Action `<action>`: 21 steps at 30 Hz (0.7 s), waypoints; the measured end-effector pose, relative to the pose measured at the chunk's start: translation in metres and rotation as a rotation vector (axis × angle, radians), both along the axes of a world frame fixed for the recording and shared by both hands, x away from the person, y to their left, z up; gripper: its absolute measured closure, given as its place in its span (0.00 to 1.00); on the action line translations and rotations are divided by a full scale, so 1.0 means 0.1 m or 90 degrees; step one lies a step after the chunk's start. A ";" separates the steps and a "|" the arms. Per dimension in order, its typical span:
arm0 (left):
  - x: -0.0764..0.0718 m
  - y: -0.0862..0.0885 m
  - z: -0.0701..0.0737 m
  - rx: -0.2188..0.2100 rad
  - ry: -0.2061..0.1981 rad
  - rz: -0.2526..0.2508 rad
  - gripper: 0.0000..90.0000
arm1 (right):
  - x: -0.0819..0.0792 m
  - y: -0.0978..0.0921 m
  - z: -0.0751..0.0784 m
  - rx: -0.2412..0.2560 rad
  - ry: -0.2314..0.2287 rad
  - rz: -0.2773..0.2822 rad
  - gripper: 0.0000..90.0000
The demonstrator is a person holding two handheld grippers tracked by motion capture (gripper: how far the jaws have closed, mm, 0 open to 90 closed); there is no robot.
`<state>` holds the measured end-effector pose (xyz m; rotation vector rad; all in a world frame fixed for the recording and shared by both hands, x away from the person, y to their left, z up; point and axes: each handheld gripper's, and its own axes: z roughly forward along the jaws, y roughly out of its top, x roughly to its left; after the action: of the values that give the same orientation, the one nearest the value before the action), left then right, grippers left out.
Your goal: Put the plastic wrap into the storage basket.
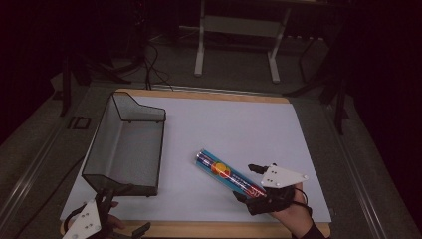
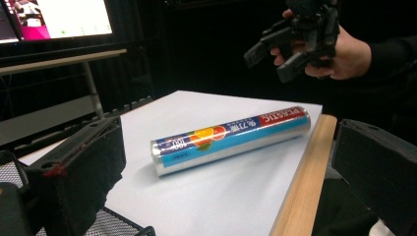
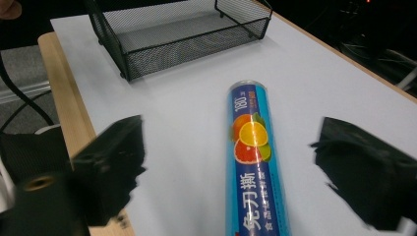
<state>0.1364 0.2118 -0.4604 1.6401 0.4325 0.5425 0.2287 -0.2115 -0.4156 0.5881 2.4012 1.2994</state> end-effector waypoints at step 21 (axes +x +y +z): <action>0.00 -0.01 0.00 0.003 0.002 -0.005 0.01 | 0.39 0.20 -0.24 -0.059 0.074 0.006 0.16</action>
<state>0.1365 0.2108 -0.4603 1.6460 0.4272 0.5362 0.2673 -0.1916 -0.4397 0.6424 2.5457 1.1799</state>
